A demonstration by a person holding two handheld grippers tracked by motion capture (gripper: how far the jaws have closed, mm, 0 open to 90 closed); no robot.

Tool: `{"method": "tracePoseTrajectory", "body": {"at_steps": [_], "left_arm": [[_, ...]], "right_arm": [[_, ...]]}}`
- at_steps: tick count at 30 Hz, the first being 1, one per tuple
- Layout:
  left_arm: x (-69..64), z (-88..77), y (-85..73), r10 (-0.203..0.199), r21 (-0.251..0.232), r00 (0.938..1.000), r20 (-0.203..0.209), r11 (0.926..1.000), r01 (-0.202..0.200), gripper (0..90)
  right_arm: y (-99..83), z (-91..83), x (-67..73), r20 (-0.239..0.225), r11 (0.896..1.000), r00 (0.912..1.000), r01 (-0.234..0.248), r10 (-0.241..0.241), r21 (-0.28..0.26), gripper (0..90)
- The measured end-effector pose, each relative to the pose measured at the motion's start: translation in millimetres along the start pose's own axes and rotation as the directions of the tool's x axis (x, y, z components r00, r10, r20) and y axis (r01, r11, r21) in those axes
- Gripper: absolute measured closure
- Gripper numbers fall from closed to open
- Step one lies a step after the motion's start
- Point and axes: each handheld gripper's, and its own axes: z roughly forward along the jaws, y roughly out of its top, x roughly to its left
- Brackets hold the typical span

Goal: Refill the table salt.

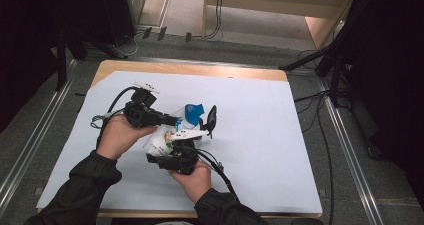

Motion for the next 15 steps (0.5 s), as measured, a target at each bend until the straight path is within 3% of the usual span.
{"method": "tracePoseTrajectory", "body": {"at_steps": [6,11,15], "left_arm": [[-0.7,0.1,0.0,0.005,-0.006,0.9997,-0.025,1.0,-0.005,89.9],[-1.1,-0.6,0.2,-0.007,-0.012,0.9997,-0.022,0.9999,0.007,90.0],[-1.4,0.0,0.3,-0.009,-0.017,0.9995,-0.03,0.9998,0.008,90.0]], "right_arm": [[0.9,0.9,1.0,0.005,1.0,1.0,0.003,-0.003,0.004,59.1],[2.2,2.2,6.9,0.034,0.996,0.9959,0.084,-0.084,0.016,57.3],[2.9,2.8,7.6,0.052,0.995,0.994,0.095,-0.096,0.026,57.9]]}}
